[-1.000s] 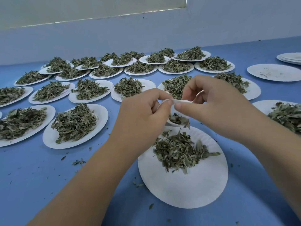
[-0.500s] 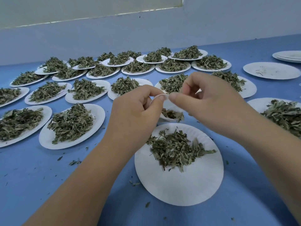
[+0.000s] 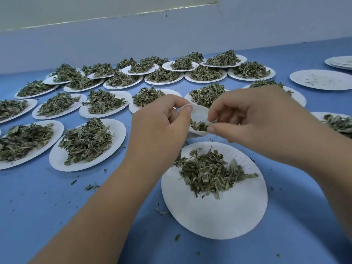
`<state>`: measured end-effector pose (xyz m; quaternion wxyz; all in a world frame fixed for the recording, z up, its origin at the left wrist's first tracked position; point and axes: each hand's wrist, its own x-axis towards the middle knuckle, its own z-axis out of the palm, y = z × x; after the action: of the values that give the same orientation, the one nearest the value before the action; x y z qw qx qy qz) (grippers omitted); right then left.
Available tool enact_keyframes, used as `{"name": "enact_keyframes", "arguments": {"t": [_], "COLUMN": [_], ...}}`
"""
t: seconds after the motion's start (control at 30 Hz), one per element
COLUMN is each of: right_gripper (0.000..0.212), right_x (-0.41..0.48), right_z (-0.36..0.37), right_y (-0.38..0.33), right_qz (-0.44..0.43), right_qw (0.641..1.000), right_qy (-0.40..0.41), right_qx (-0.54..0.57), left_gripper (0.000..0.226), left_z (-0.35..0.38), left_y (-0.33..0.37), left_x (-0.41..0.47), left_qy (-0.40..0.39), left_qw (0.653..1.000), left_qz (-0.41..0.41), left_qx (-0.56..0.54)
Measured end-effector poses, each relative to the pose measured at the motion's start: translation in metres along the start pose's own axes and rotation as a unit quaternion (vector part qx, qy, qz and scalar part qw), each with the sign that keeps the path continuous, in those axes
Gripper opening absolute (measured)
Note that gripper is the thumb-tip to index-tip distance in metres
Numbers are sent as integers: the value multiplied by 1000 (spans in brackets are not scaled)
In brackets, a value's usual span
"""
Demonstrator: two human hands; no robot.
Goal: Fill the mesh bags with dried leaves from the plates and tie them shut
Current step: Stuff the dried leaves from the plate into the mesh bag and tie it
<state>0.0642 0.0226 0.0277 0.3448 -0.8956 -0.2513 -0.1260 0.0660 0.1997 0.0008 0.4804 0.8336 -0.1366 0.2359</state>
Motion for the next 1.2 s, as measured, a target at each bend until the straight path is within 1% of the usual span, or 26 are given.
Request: {"name": "enact_keyframes", "arguments": {"t": [0.07, 0.1, 0.2, 0.27, 0.33, 0.4, 0.5, 0.53, 0.57, 0.6, 0.67, 0.73, 0.8, 0.87, 0.93, 1.2], "right_gripper": [7, 5, 4, 8, 20, 27, 19, 18, 17, 18, 22, 32, 47, 59, 60, 33], "right_x": [0, 0, 3, 4, 4, 4, 1, 0, -2, -4, -7, -8, -10, -13, -16, -17], "right_z": [-1, 1, 13, 19, 19, 15, 7, 5, 3, 1, -1, 4, 14, 23, 30, 35], "right_y": [0, -1, 0, 1, 1, -1, -4, -5, -5, -6, -8, -9, -9, -10, -12, -18], "right_qz": [-13, -25, -52, -57, -55, -43, -33, -32, -33, -33, -33, -51, -62, -61, -63, -56], "right_qw": [999, 999, 995, 992, 992, 996, 997, 997, 997, 998, 994, 978, 961, 949, 941, 936], "right_qy": [24, 34, 32, 16, 0, 10, 63, 67, 53, 16, -104, -200, -256, -285, -296, -300], "right_qx": [16, 6, -73, -108, -114, -83, 5, 28, 41, 43, 21, -35, -80, -117, -148, -175], "left_gripper": [13, 12, 13, 14, 13, 13, 13, 13, 14, 14, 15, 14, 14, 14, 13, 16], "left_z": [2, 3, 6, 7, 5, 3, 0, -1, -2, -4, -6, -8, -7, -6, -5, -4], "left_y": [2, 2, 3, 2, 2, 2, 2, 2, 1, 1, 1, 1, 1, 2, 3, 2], "left_x": [-2, -3, -4, -5, -4, -3, -1, 0, 1, 1, 3, 5, 4, 4, 4, 4], "left_qy": [-4, -7, -13, -16, -18, -11, 1, 4, 9, 15, 30, 39, 38, 37, 36, 36], "left_qw": [1000, 1000, 999, 999, 1000, 1000, 1000, 1000, 1000, 1000, 999, 999, 999, 999, 999, 999], "left_qz": [14, 21, 30, 30, 23, 20, 8, 2, -3, -6, -12, -17, -19, -20, -19, -15], "left_qx": [9, 10, 8, 8, 5, 8, 1, -2, -4, -6, -14, -17, -18, -20, -16, -13]}}
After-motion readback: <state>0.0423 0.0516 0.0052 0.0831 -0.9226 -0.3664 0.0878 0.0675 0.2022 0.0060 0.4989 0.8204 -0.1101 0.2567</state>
